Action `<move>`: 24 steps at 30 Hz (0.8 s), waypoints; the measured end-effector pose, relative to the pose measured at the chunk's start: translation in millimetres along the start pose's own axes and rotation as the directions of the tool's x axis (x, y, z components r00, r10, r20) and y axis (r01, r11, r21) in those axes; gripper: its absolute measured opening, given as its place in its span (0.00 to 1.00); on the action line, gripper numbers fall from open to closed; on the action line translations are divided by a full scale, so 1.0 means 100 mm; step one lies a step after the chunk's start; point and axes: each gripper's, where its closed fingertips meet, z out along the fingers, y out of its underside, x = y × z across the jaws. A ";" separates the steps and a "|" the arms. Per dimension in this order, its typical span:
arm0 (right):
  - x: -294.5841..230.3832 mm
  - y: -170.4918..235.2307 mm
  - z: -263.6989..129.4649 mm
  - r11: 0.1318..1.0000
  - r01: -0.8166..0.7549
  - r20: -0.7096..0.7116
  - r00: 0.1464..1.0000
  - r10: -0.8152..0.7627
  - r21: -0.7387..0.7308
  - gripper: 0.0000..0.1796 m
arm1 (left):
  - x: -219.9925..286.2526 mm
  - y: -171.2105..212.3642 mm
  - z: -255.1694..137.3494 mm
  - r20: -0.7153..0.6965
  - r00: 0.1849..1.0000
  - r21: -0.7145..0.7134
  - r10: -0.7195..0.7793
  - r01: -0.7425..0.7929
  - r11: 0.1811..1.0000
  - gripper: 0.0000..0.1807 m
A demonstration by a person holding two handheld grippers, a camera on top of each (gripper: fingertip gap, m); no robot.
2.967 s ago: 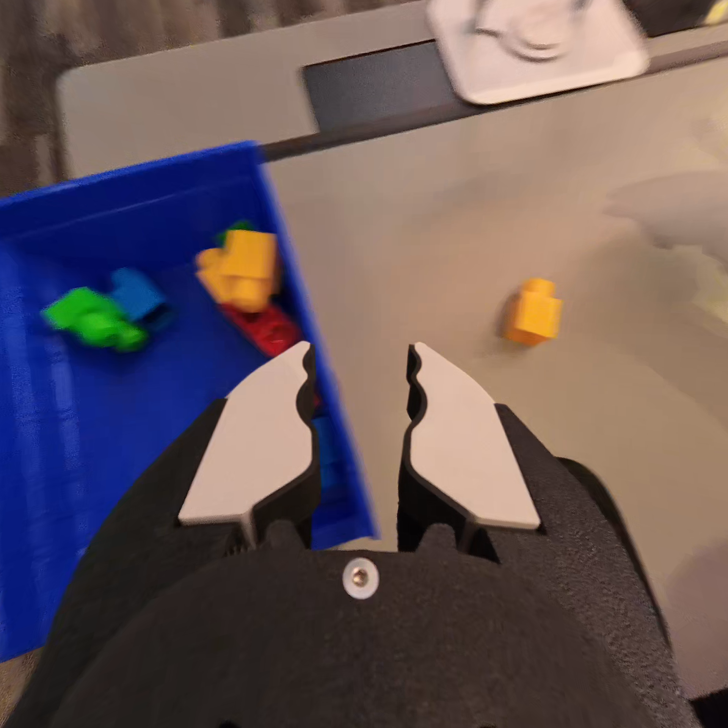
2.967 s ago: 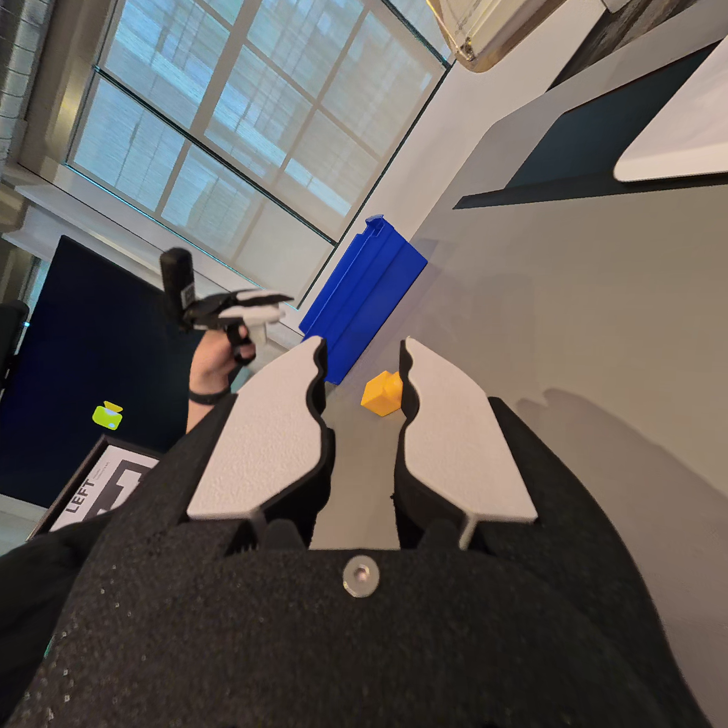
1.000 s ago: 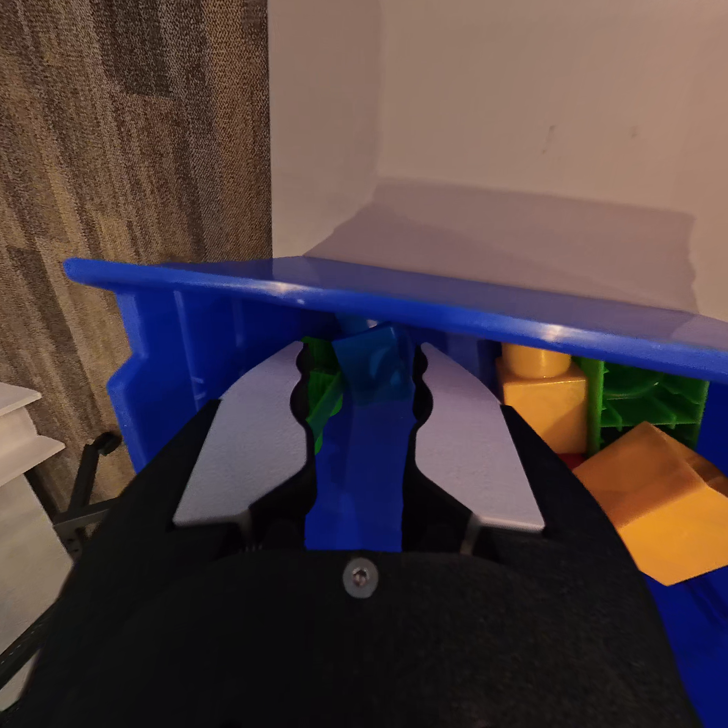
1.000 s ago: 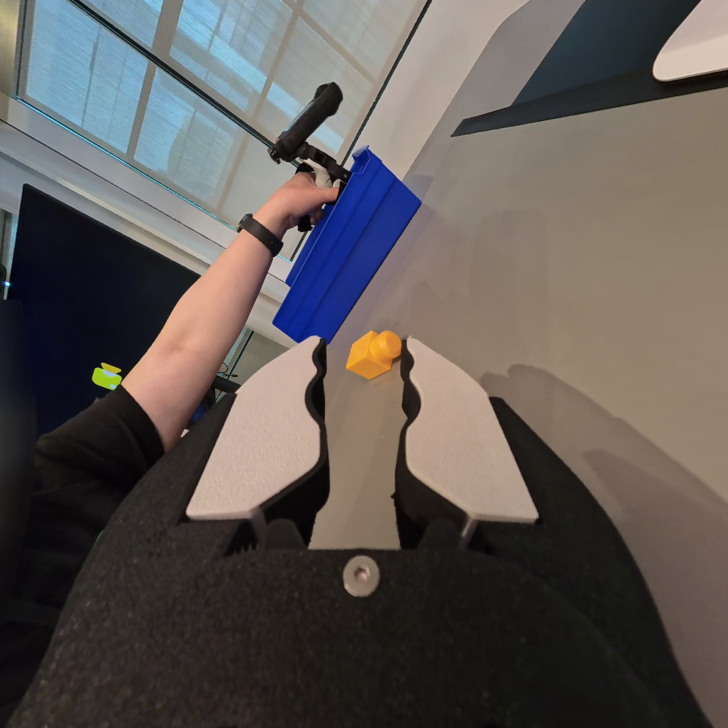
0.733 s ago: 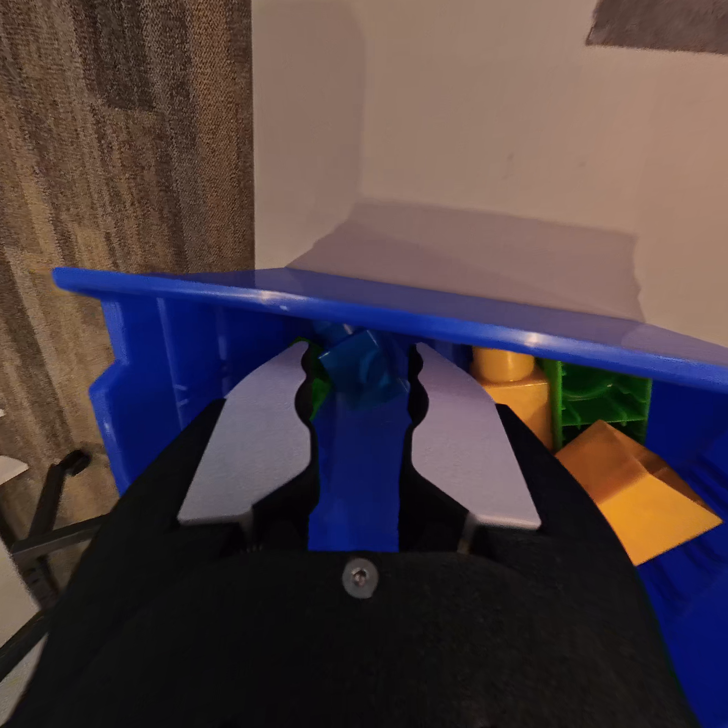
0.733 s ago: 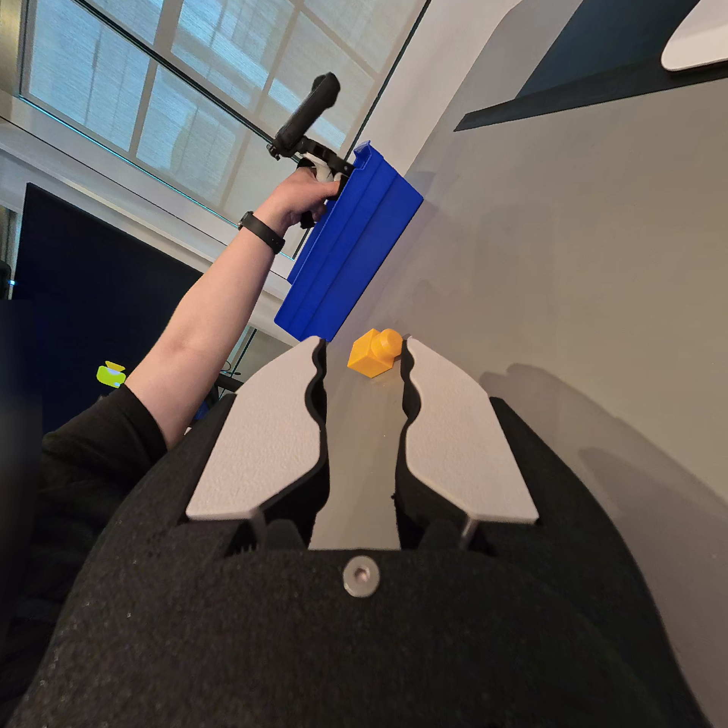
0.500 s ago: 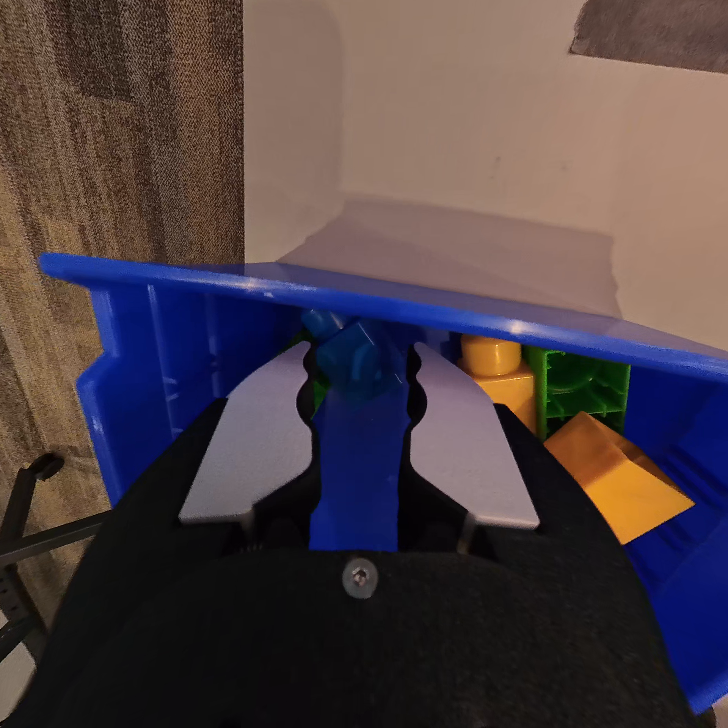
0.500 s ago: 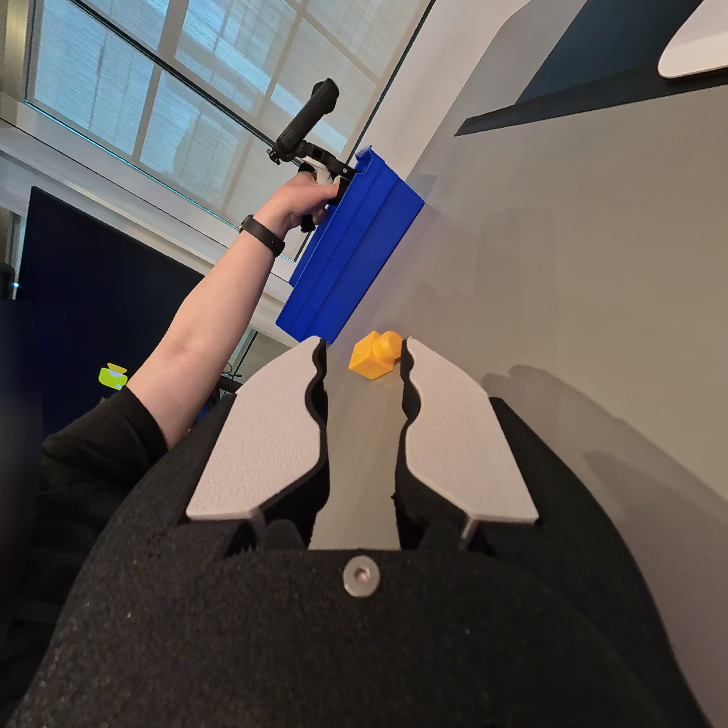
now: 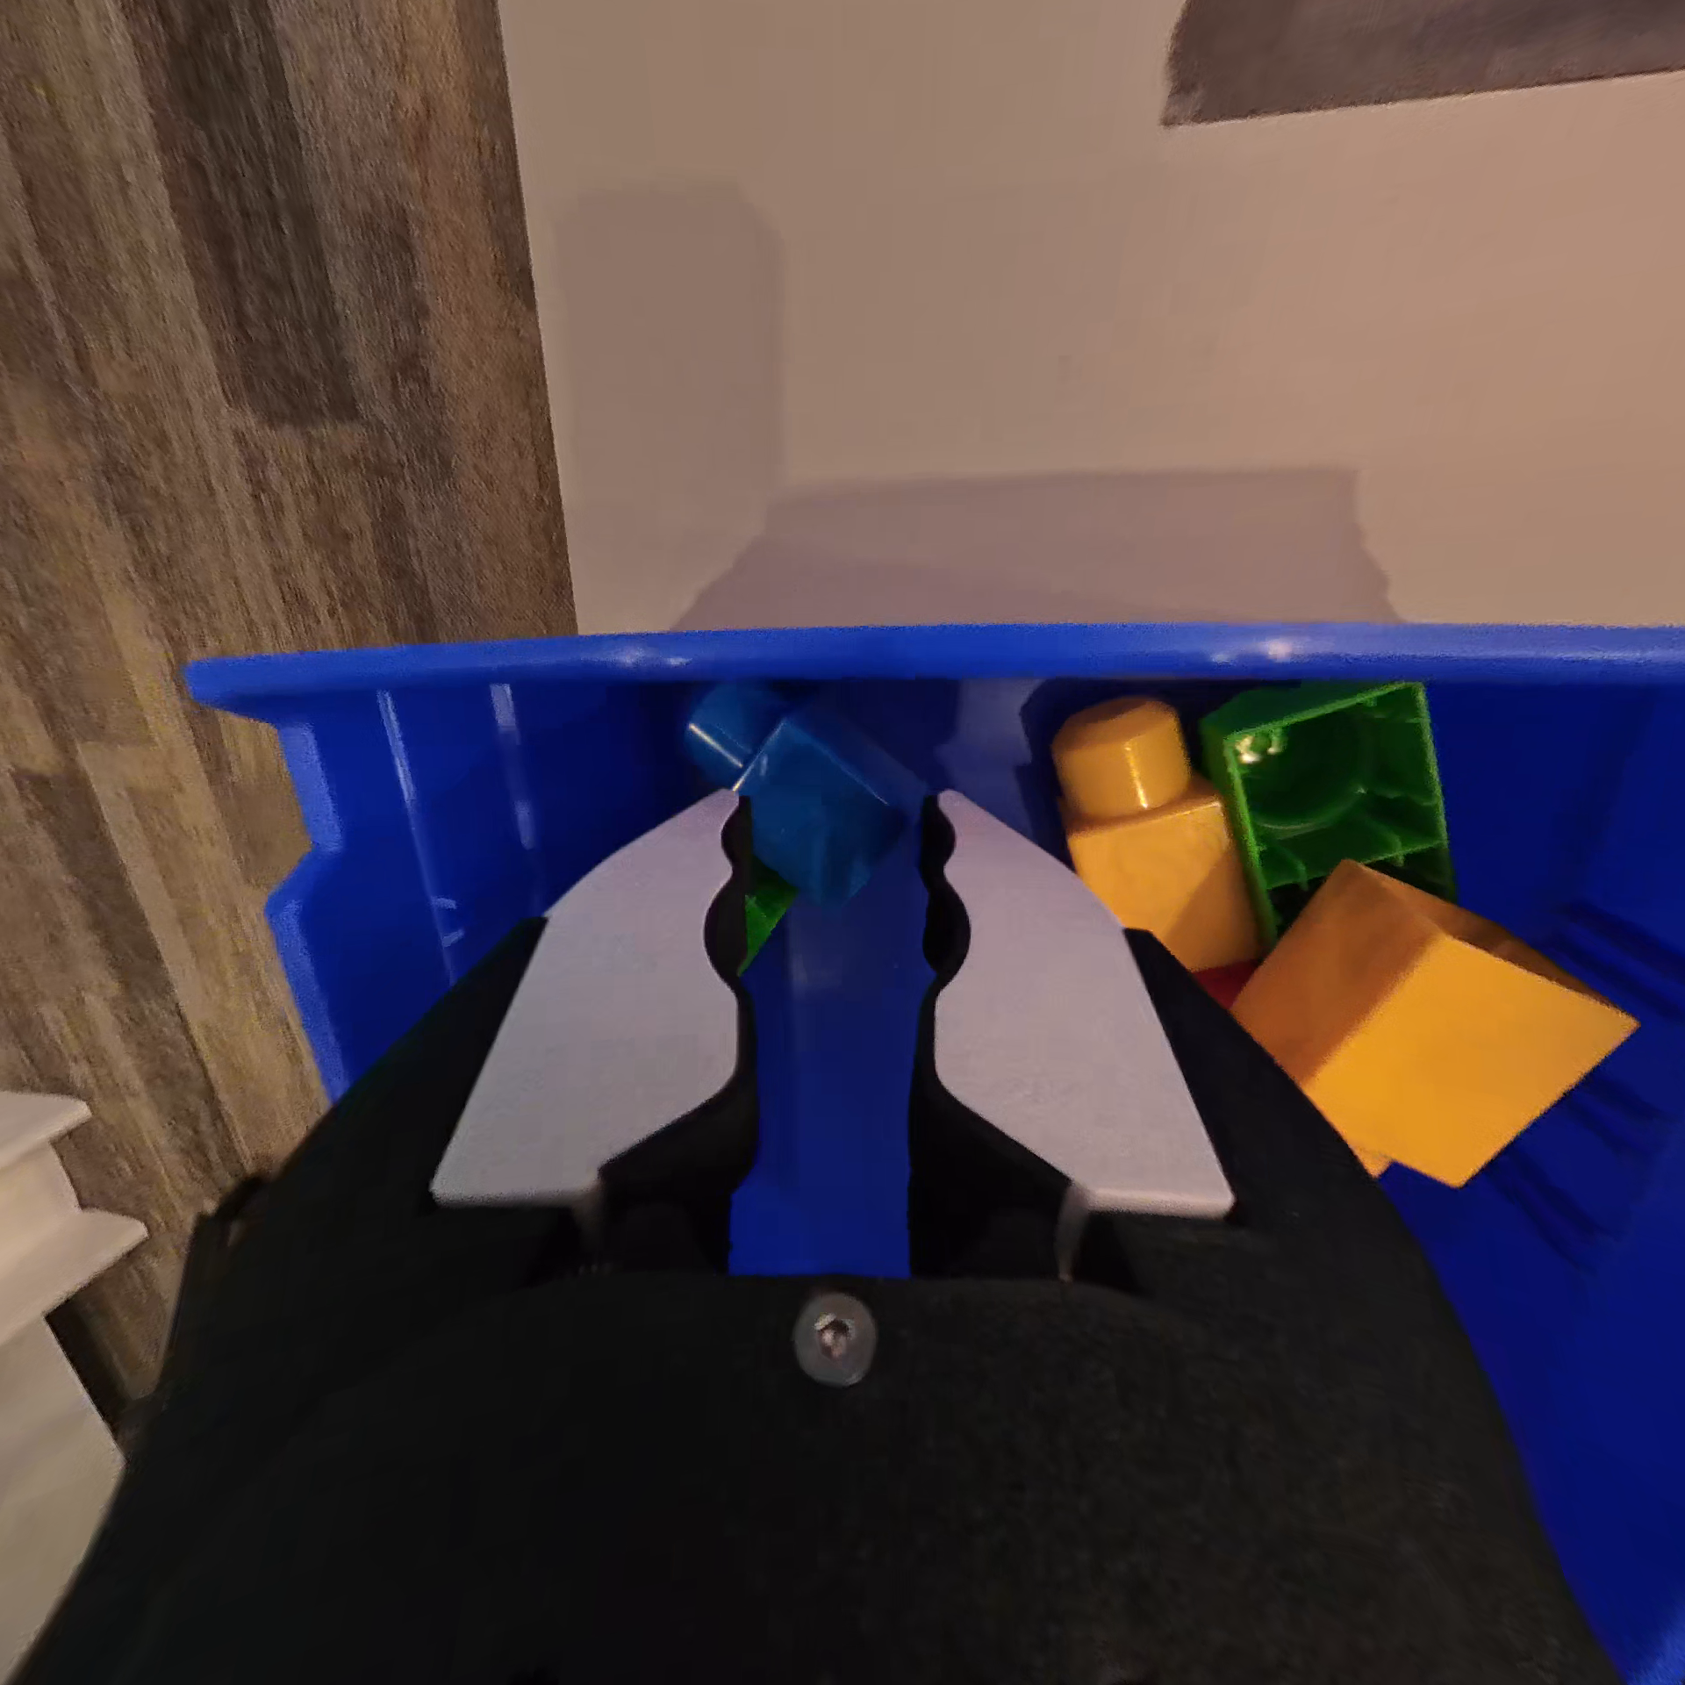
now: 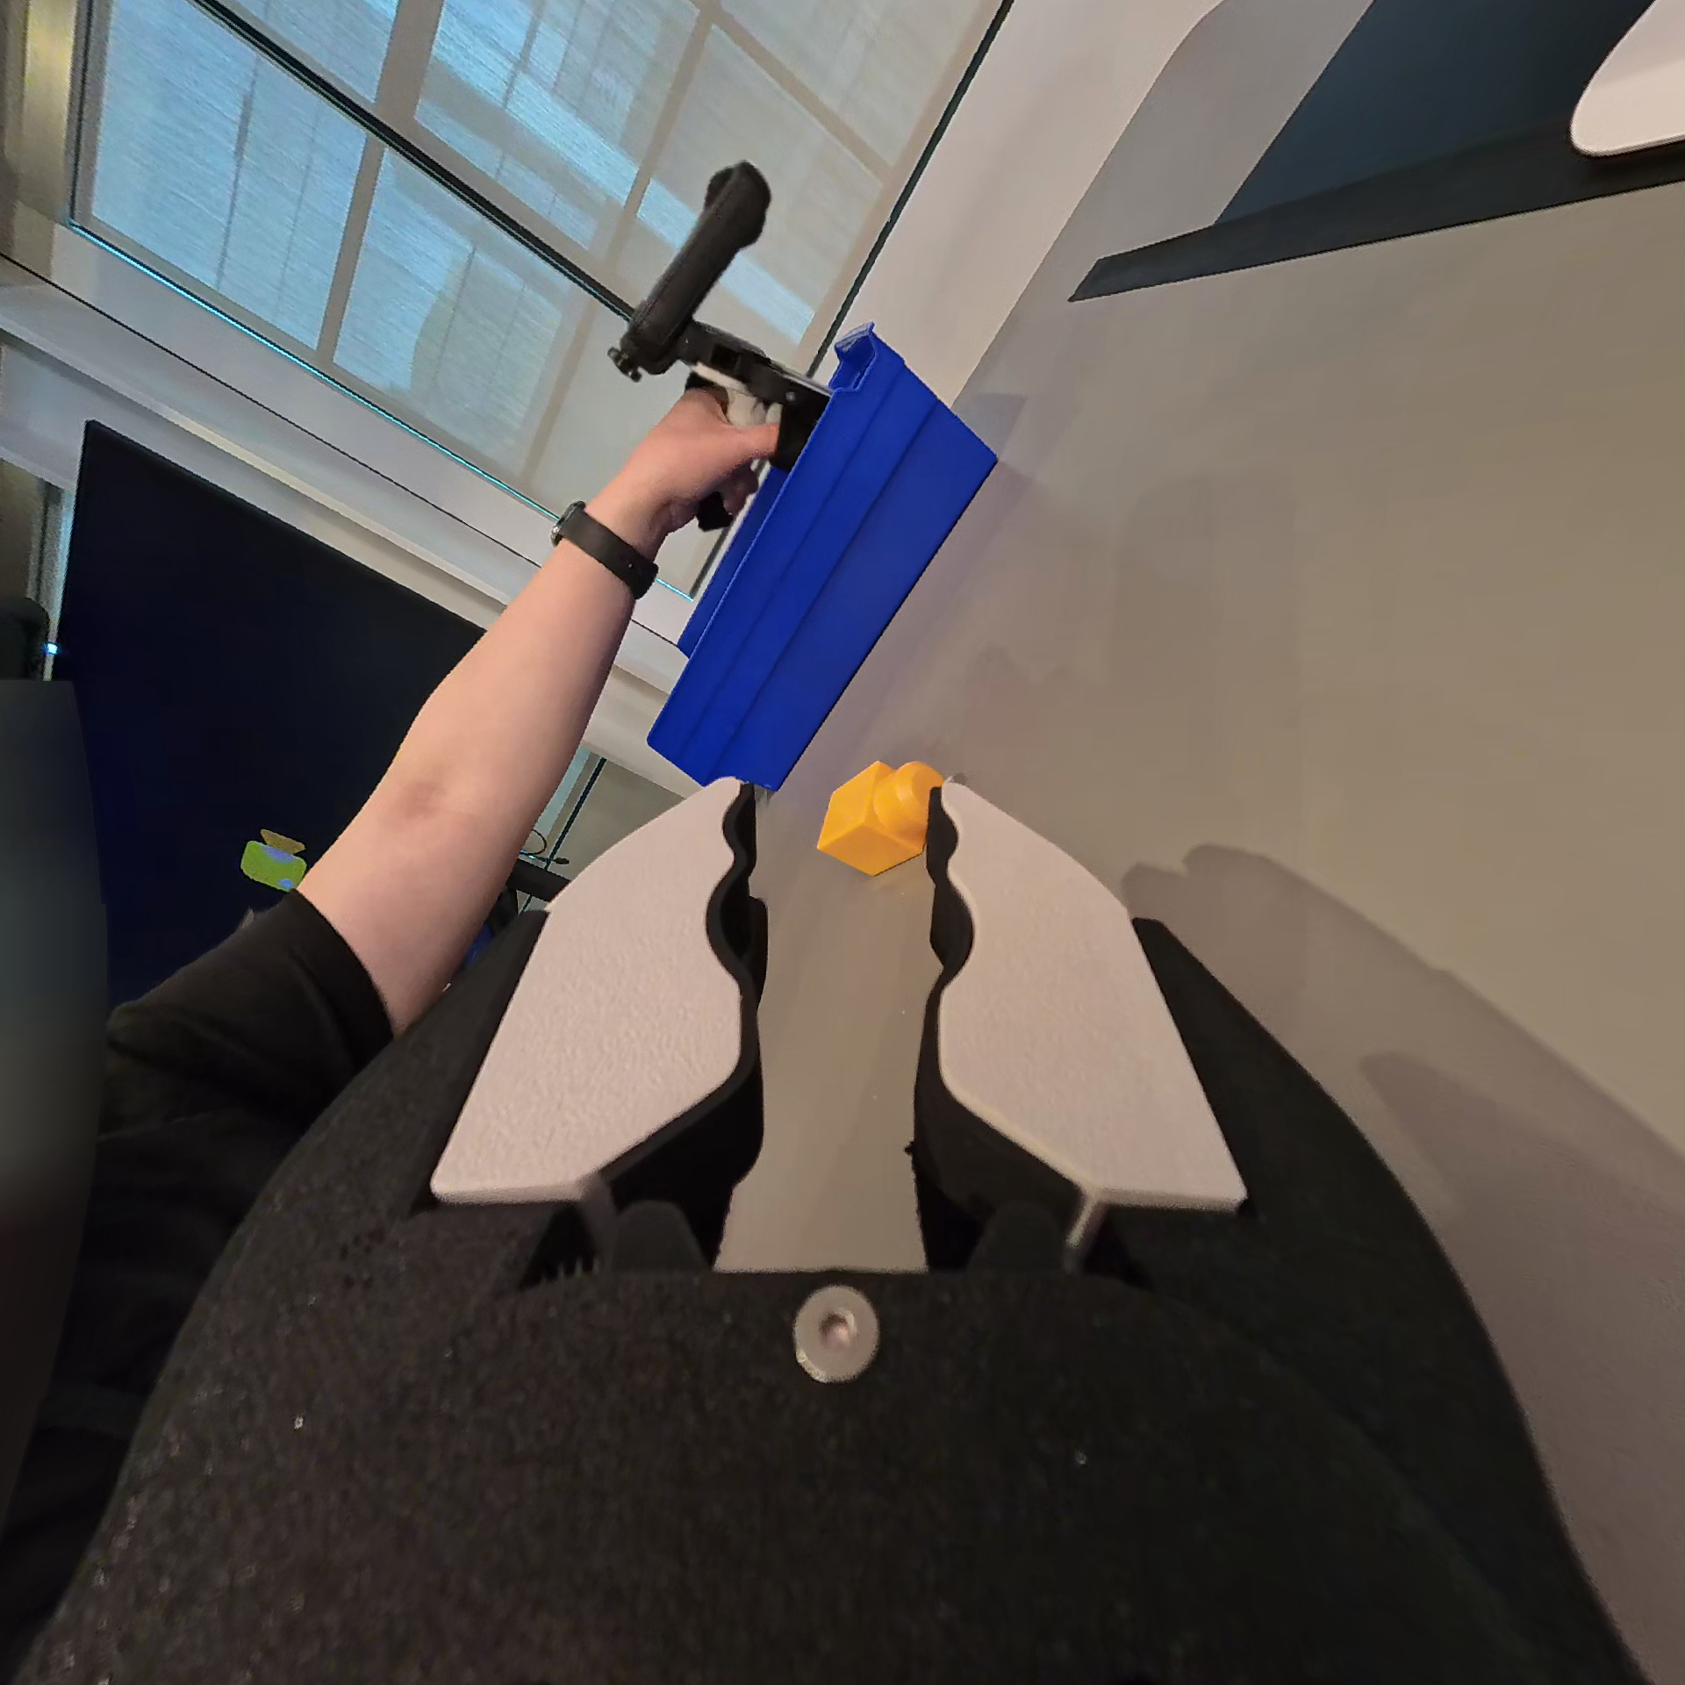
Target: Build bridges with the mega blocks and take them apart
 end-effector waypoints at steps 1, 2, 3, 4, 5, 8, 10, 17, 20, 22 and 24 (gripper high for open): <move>0.00 0.00 0.00 1.000 -0.001 0.000 1.000 0.001 0.000 0.20 | 0.01 -0.02 -0.04 -0.005 1.000 0.015 0.017 -0.017 1.000 0.20; 0.01 0.00 0.00 1.000 -0.002 -0.001 1.000 0.002 0.000 0.20 | 0.03 -0.03 -0.08 -0.012 0.999 0.030 0.030 -0.030 0.999 0.21; 0.01 0.00 0.00 1.000 -0.003 -0.001 1.000 0.003 0.000 0.20 | 0.04 -0.05 -0.14 -0.018 0.999 0.046 0.044 -0.043 0.998 0.22; 0.01 0.00 0.00 1.000 -0.004 0.000 1.000 0.004 0.001 0.20 | 0.04 -0.05 -0.20 -0.020 0.998 0.056 0.060 -0.059 0.997 0.23; 0.02 0.00 -0.01 1.000 -0.005 0.000 1.000 0.005 0.001 0.20 | 0.03 -0.04 -0.26 -0.022 0.996 0.066 0.091 -0.089 0.994 0.23; 0.02 0.00 -0.01 1.000 -0.006 0.000 1.000 0.006 0.001 0.20 | -0.02 0.06 -0.42 0.012 0.961 0.072 0.276 -0.277 0.958 0.28; 0.03 0.01 0.00 1.000 -0.006 -0.001 1.000 0.006 -0.004 0.20 | -0.12 0.15 -0.50 0.085 0.887 0.050 0.454 -0.459 0.887 0.29; 0.04 0.05 0.02 1.000 -0.007 -0.001 1.000 0.007 -0.023 0.19 | -0.25 0.25 -0.59 0.228 0.648 0.023 0.727 -0.750 0.661 0.26; 0.03 0.05 0.01 1.000 -0.007 0.003 1.000 0.007 -0.020 0.19 | -0.20 0.26 -0.48 0.174 0.654 0.028 0.736 -0.750 0.660 0.28; 0.02 0.04 0.01 1.000 -0.006 0.003 1.000 0.006 -0.017 0.19 | -0.25 0.28 -0.38 0.173 0.629 -0.024 0.758 -0.766 0.642 0.29; 0.01 0.04 0.01 1.000 -0.003 0.004 1.000 0.003 -0.018 0.19 | -0.30 0.30 -0.29 0.168 0.618 -0.064 0.768 -0.771 0.634 0.30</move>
